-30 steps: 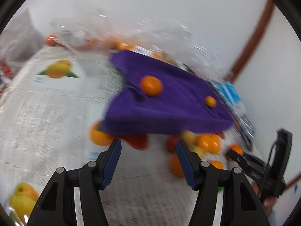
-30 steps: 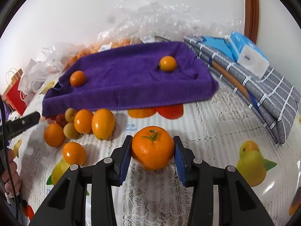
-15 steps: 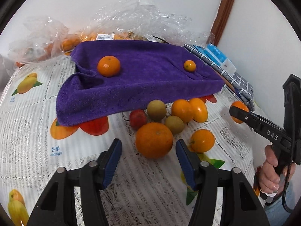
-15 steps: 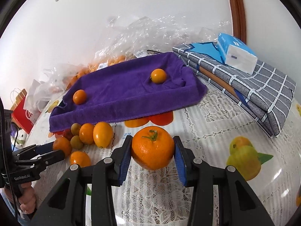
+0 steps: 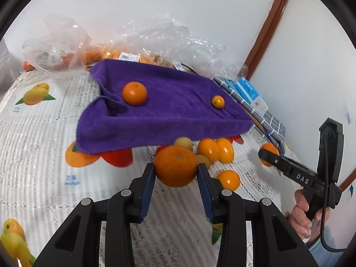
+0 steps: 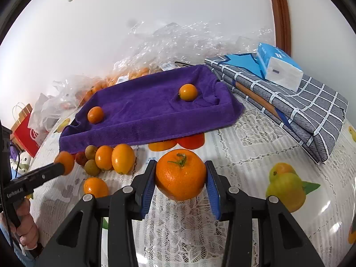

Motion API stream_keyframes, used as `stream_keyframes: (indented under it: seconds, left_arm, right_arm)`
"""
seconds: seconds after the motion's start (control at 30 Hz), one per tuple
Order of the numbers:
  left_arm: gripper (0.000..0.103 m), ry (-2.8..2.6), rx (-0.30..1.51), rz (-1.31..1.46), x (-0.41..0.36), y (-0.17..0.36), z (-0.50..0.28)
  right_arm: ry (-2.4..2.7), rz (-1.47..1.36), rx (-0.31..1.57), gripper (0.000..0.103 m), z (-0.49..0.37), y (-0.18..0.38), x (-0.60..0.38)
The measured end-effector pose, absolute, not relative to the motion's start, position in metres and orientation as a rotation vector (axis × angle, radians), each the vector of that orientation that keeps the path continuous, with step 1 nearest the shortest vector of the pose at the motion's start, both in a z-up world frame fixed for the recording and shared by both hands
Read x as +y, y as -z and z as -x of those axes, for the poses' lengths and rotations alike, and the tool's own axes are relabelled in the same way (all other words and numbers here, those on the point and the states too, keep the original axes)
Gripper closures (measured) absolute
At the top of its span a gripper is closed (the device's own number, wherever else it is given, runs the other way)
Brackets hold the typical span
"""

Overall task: Organize fruits
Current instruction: 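Lift both held fruits and carry them over the purple towel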

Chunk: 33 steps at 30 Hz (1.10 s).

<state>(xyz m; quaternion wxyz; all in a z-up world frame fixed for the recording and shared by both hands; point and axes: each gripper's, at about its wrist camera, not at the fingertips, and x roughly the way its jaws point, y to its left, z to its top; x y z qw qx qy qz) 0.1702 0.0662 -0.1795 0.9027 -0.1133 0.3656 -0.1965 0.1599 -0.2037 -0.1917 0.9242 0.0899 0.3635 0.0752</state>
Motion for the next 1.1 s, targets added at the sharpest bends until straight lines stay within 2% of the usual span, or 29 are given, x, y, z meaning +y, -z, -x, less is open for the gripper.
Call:
stream_keyframes:
  seconds: [0.37,0.73,1.1]
  left_arm:
    - [0.066,0.332,0.668,0.291,0.087,0.170,-0.169]
    - [0.066,0.367,0.632,0.410,0.105,0.166,-0.169]
    - [0.066,0.298,0.564,0.389,0.109,0.146,-0.160]
  right_arm:
    - [-0.177,-0.214,0.716,0.061,-0.155,0.188,-0.208]
    - [-0.186,-0.275,0.781,0.061,-0.163,0.191,-0.219]
    - [-0.173,-0.232,0.684,0.061,-0.175,0.141,-0.225]
